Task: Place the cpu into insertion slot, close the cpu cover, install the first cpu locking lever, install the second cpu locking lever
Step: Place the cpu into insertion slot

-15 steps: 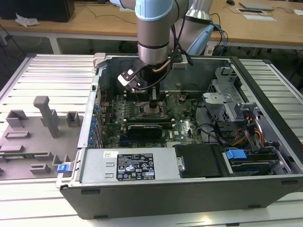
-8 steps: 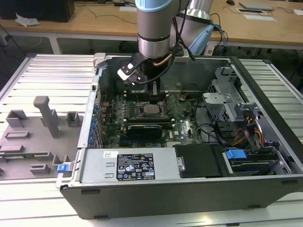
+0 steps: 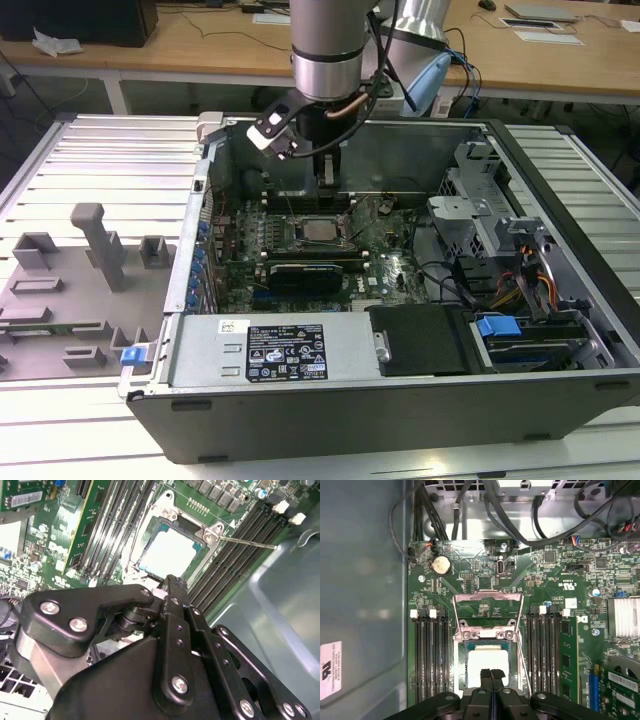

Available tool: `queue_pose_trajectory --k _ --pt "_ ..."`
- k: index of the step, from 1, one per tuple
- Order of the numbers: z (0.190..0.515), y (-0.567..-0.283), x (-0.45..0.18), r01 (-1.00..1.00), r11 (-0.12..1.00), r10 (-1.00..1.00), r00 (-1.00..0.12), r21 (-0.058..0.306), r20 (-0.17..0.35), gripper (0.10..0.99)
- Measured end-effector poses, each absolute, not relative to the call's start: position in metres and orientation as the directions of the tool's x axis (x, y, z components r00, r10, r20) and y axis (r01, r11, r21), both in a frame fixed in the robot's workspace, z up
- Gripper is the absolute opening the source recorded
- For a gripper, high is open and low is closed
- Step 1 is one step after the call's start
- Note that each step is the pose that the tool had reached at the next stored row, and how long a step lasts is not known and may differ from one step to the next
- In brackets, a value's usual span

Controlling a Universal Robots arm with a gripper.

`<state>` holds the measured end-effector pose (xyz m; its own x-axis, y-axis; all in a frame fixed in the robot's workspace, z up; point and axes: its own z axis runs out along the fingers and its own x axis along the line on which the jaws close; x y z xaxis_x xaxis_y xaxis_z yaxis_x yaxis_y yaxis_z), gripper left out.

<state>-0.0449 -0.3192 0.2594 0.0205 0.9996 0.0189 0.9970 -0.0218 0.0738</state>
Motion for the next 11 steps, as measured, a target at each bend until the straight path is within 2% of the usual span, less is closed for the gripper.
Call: queue_pose_trajectory --k 2,3,4,11 --pt "0.2595 -0.3192 -0.0449 0.997 -0.022 1.0 0.02 0.073 0.019 0.106" --pt "0.2594 -0.3192 -0.0447 0.998 -0.022 1.0 0.021 0.061 0.018 0.106" --pt "0.2593 -0.3192 -0.044 0.999 -0.022 1.0 0.021 0.034 0.018 0.106" --pt "0.2593 -0.3193 -0.037 0.999 -0.022 1.0 0.021 0.031 0.018 0.106"
